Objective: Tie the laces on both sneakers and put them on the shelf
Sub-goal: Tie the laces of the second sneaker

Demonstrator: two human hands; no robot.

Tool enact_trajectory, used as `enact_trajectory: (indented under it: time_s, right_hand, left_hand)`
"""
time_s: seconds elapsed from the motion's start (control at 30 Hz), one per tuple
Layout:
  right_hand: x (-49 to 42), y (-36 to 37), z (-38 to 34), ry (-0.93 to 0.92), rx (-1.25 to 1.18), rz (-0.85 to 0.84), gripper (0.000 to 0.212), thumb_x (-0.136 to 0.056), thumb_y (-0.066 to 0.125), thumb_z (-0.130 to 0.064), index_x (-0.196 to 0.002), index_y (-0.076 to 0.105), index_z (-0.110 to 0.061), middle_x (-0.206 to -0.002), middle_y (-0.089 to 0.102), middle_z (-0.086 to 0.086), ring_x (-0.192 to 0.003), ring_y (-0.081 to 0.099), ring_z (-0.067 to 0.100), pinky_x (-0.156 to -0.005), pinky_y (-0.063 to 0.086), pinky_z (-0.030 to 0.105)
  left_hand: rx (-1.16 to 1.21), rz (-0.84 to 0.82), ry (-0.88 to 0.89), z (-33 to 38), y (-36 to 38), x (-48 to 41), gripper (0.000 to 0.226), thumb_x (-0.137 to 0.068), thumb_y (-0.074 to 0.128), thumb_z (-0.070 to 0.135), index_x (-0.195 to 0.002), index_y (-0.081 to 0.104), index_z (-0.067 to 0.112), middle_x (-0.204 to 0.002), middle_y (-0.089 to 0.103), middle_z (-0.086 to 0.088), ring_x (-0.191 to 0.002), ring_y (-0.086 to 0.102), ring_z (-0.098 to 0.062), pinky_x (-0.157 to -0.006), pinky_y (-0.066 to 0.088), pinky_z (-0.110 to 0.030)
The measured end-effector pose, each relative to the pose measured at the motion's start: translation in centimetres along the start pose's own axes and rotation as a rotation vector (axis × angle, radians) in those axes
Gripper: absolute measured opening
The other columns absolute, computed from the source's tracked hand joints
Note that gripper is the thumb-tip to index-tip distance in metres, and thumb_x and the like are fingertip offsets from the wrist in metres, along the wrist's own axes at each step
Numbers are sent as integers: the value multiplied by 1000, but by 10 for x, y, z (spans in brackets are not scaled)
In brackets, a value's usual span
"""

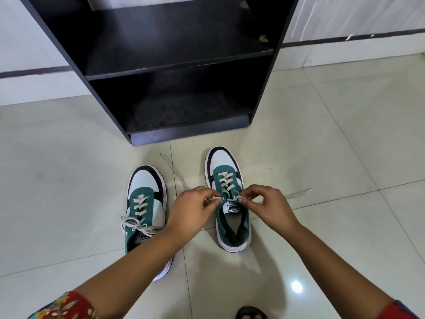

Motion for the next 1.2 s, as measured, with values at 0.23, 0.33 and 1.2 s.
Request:
enact_trajectory:
  time_s: [0.23, 0.33, 1.2]
  right_hand:
    - [2, -13, 34, 191, -167, -17, 17, -85, 64, -20, -68, 61, -17, -60, 60, -8, -55, 52, -2, -56, 36, 15]
    - [8, -8, 46, 264, -232, -57, 16, -86, 62, -17, -73, 62, -7, -61, 59, 1, -57, 52, 12, -56, 39, 19]
    - [17, 22, 29, 265, -377, 99, 18, -95, 46, -28, -91, 64, -24, -92, 68, -7, -81, 60, -7, -71, 46, 10]
  left_hand:
    - [-205, 30, 13, -22, -20, -5, 12, -87, 57, 31, -84, 67, 23, -87, 66, 10, -79, 62, -12, -64, 40, -25]
    - [-199, -11, -39, -36, -14, 1, 12, -89, 55, 30, -83, 63, 22, -89, 64, 10, -80, 61, -10, -64, 41, -25]
    - [369, -53, -554, -47, 34, 18, 42, -91, 36, 53, -89, 58, 17, -92, 69, -9, -91, 64, -30, -88, 50, -43]
Point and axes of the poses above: each hand's wrist, its own x-axis away from the middle knuckle, its own y-axis out of the palm, z = x × y, the point moved 9 cm from there along -x, towards the middle knuckle
